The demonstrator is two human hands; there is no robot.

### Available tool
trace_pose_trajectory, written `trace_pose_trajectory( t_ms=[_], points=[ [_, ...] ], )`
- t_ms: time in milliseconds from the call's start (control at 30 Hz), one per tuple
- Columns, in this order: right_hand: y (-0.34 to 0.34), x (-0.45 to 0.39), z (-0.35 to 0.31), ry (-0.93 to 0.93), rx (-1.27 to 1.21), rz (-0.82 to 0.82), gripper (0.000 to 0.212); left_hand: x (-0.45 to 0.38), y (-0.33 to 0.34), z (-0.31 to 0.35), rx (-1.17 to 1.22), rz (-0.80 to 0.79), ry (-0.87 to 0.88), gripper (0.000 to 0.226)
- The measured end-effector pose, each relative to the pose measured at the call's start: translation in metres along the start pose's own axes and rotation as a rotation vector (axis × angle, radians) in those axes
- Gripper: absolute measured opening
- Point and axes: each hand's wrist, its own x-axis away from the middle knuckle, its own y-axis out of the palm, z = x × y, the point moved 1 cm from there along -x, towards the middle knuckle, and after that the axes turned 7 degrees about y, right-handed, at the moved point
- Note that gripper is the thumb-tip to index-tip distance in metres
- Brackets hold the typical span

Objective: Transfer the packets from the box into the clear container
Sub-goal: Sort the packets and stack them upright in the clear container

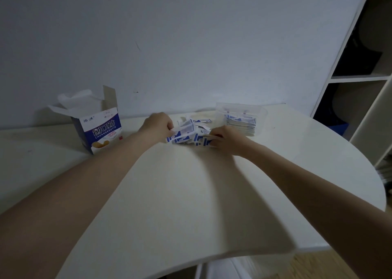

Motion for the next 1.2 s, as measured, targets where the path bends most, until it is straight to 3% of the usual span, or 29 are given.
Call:
trace_pose_trajectory(
  t_ms=[167,267,333,433,600,733,800,900,1200],
  points=[
    [-0.015,-0.001,-0.006,0.098,-0.25,0.116,0.033,-0.005,-0.011,-0.007,0.261,0.022,-0.066,0.009],
    [-0.025,-0.004,-0.013,0.046,-0.211,0.168,0.02,-0.005,-0.014,-0.001,0.346,-0.027,-0.023,0.009],
    [-0.03,-0.007,-0.018,-0.038,-0.111,0.139,0.009,-0.001,-0.016,0.007,0.376,-0.109,0.029,0.01],
    [-0.033,-0.007,-0.026,-0.124,0.023,0.052,0.031,0.004,-0.015,0.019,0.432,-0.176,0.065,0.008],
    [-0.025,-0.003,-0.028,-0.038,0.102,-0.081,0.033,0.005,-0.007,0.029,0.41,-0.209,0.056,0.018],
    [-0.026,0.0,-0.021,0.008,-0.003,-0.079,0.014,0.005,-0.002,0.031,0.585,-0.219,-0.028,0.023],
    [-0.027,0.0,-0.014,0.068,-0.128,-0.069,0.021,0.007,-0.001,0.029,0.709,-0.255,-0.041,0.024],
    [-0.026,0.002,-0.008,0.147,-0.311,-0.123,0.027,0.006,-0.001,0.024,0.657,-0.271,0.019,0.015],
    [-0.024,-0.001,-0.007,0.137,-0.201,-0.172,0.016,0.005,0.001,0.03,0.677,-0.22,-0.047,0.02]
  ],
)
